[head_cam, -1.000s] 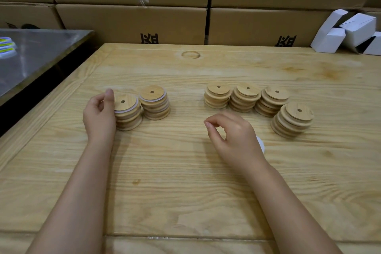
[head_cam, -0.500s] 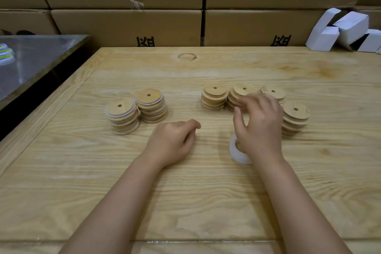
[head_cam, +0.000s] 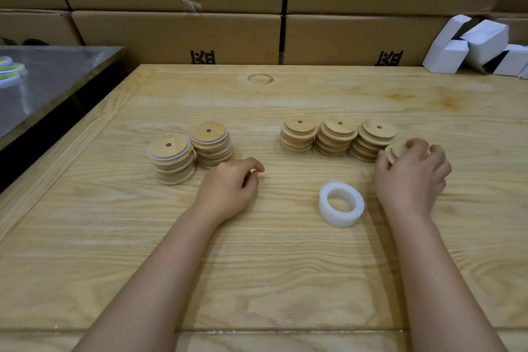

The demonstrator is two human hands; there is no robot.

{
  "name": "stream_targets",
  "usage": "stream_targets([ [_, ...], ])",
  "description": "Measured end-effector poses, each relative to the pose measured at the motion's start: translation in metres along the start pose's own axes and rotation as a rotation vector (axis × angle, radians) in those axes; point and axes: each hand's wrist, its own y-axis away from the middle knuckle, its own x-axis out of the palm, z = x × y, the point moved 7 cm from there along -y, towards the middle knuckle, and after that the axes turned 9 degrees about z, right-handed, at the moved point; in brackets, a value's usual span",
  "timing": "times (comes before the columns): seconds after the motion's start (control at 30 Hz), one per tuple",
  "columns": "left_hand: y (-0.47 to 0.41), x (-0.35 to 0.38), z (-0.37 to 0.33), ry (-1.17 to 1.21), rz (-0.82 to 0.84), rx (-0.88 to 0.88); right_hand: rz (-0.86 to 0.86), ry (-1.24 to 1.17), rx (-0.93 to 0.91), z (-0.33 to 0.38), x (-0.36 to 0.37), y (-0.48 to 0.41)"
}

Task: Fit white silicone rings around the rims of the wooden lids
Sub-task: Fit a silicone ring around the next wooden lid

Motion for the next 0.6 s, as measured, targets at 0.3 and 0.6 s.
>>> stream_targets([
  [0.3,-0.002,0.0,0.006,0.072,-0.019,-0.041,-0.112,-0.023,-0.061,0.007,-0.009,0.003],
  [0.6,-0.007,0.003,0.018,1.052,-0.016,-0.233,-0.072,-0.312,-0.544,0.076,-0.017,0.044],
])
